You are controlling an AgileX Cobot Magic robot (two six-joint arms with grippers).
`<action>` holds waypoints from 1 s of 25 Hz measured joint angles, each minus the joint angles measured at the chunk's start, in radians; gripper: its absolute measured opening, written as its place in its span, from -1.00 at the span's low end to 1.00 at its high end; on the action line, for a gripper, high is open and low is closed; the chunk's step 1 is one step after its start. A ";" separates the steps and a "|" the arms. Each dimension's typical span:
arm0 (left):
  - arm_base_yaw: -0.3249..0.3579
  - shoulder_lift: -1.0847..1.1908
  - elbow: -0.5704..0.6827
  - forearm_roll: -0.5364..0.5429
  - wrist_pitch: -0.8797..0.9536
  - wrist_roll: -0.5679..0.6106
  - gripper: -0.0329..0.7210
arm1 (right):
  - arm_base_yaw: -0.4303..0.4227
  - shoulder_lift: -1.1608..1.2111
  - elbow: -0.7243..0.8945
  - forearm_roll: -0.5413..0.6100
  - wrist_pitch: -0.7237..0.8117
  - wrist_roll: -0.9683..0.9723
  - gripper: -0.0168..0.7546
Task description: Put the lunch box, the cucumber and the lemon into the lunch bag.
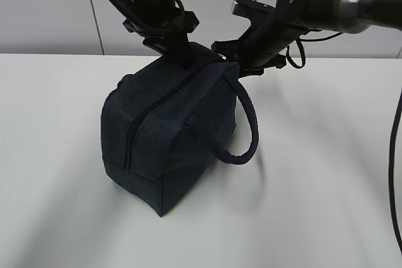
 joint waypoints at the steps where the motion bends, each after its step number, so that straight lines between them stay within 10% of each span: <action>1: 0.000 0.000 0.000 0.000 0.000 -0.002 -0.85 | 0.000 0.000 0.000 0.000 0.002 0.000 -0.23; 13: 0.000 0.000 0.000 0.002 0.000 -0.016 -0.82 | -0.005 -0.005 -0.179 -0.034 0.180 0.000 0.12; 25: 0.000 -0.002 -0.002 0.045 -0.002 -0.066 -0.25 | -0.005 -0.009 -0.403 -0.192 0.524 0.000 0.12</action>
